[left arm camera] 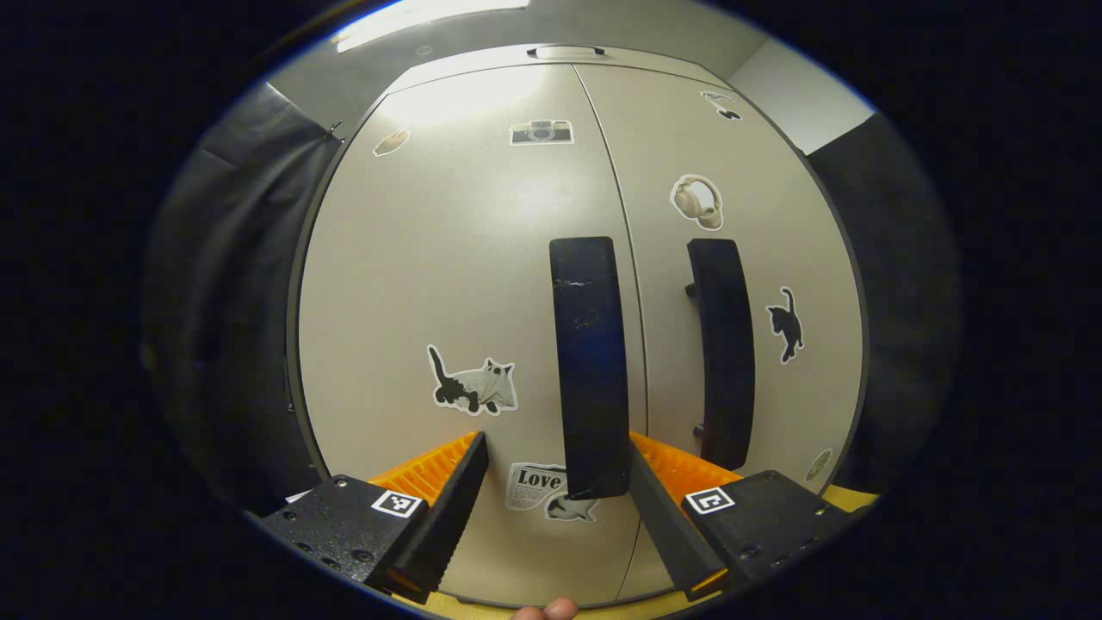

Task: Grasp the bottle in the cabinet with the left hand and place it on the coaster, then close the right door with the right hand and the left door with the left hand.

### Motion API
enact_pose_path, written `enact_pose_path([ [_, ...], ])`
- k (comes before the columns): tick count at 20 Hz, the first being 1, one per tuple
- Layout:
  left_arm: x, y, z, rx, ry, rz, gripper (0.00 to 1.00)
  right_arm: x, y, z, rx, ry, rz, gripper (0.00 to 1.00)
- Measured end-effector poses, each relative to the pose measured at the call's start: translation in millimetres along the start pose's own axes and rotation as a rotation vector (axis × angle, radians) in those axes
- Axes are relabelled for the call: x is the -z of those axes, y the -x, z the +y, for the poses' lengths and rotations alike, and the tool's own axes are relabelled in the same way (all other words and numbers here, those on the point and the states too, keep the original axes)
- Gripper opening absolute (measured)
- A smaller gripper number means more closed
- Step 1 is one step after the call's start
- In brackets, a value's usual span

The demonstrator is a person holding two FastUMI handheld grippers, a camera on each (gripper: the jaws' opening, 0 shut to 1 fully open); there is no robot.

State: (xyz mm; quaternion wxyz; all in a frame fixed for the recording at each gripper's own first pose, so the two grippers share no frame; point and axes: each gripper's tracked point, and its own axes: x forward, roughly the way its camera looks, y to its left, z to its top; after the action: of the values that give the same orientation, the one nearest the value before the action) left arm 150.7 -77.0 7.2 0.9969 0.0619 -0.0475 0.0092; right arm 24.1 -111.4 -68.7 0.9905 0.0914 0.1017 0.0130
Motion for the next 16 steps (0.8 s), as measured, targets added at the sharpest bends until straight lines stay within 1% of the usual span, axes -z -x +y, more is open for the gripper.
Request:
enact_pose_path([
  [1,-1,0,1,-0.001,0.002,0.000,0.95,-1,1,-1,0.001,-0.001,-0.002,1.00],
  [3,3,3,2,-0.005,0.018,0.036,0.96,-2,2,-2,-0.001,0.005,-0.004,1.00],
  [6,-6,23,2,0.007,0.039,0.047,0.96,-13,3,0,-0.007,0.016,-0.020,1.00],
  [9,-19,56,6,0.008,0.059,0.044,0.95,-29,4,3,-0.009,0.034,-0.056,1.00],
  [12,-23,95,16,-0.003,0.079,0.077,0.95,-44,4,8,0.002,0.073,-0.088,1.00],
  [15,-26,130,37,-0.042,0.080,0.092,0.95,-56,7,20,0.004,0.133,-0.127,1.00],
  [16,-28,140,45,-0.059,0.091,0.097,0.95,-58,8,28,-0.008,0.149,-0.138,1.00],
])
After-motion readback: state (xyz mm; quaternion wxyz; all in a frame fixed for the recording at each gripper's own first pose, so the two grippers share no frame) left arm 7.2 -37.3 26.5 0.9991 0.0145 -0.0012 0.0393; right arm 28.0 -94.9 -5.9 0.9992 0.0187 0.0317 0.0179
